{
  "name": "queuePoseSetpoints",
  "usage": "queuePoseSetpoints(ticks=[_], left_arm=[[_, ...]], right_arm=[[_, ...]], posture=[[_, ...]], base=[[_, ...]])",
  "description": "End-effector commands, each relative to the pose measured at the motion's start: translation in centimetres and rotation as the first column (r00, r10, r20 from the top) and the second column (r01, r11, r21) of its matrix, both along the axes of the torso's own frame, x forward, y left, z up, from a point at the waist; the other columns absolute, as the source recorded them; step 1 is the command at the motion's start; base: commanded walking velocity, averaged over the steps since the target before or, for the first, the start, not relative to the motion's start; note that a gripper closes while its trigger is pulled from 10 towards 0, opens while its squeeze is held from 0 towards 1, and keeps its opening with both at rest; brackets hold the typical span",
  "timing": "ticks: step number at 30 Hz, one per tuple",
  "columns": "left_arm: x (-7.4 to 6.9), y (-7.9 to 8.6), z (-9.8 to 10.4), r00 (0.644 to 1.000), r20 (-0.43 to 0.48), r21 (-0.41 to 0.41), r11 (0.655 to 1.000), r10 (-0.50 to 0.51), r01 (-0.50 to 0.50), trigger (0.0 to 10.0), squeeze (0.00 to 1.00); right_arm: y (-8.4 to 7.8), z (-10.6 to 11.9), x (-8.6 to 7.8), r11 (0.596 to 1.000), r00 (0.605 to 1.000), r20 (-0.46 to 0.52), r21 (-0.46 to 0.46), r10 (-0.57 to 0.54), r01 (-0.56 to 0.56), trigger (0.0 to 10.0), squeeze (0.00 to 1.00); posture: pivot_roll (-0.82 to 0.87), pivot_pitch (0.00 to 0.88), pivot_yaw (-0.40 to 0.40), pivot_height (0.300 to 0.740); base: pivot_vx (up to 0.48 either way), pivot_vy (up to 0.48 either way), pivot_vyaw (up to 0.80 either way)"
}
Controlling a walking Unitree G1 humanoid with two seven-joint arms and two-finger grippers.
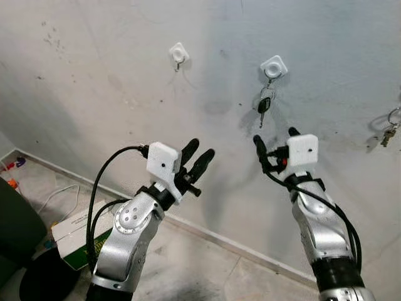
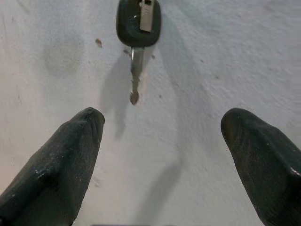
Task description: Hang keys on a hook
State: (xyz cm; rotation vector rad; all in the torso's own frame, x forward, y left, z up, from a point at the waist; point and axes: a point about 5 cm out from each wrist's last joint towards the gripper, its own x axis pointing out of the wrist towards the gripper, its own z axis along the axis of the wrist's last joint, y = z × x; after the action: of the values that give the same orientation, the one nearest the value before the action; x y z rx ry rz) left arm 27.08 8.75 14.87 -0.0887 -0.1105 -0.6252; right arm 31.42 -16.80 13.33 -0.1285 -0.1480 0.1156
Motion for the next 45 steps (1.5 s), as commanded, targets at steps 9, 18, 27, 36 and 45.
queuePoseSetpoints(ticks=[9,18,27,36,45], left_arm=[[-1.4,1.9,-2.8,0.987,-0.091,0.081,0.989,0.131,-0.124,10.0,0.0],[-2.8,3.1,-3.9,0.974,-0.151,0.104,0.983,0.167,-0.152,10.0,0.0],[-2.2,3.5,-3.7,0.952,-0.211,0.068,0.975,0.222,-0.212,10.0,0.0],[-2.1,3.0,-3.7,0.949,-0.238,0.045,0.979,0.205,-0.2,10.0,0.0],[-1.9,2.5,-3.5,0.953,-0.243,0.034,0.984,0.179,-0.176,10.0,0.0]], right_arm=[[0.3,-0.7,-3.2,0.995,0.997,-0.076,0.103,-0.012,0.02,10.0,1.0],[1.0,-0.9,-5.5,0.985,0.982,-0.178,0.171,0.062,-0.031,10.0,0.0],[1.3,-0.7,-5.6,0.982,0.971,-0.227,0.183,0.079,-0.037,10.0,0.0],[1.5,-0.6,-5.3,0.981,0.966,-0.239,0.188,0.095,-0.05,10.0,0.0],[1.7,-0.4,-5.1,0.977,0.966,-0.235,0.203,0.11,-0.062,10.0,0.0]], posture=[[-0.05,0.0,0.094,0.74],[-0.06,0.0,0.087,0.74],[-0.06,0.0,0.079,0.74],[-0.06,0.0,0.073,0.74],[-0.06,0.0,0.072,0.74]], base=[[0.0,0.0,0.0],[0.0,0.0,-0.06],[0.0,0.0,-0.76],[0.0,0.0,-0.78],[0.0,0.253,-0.24]])
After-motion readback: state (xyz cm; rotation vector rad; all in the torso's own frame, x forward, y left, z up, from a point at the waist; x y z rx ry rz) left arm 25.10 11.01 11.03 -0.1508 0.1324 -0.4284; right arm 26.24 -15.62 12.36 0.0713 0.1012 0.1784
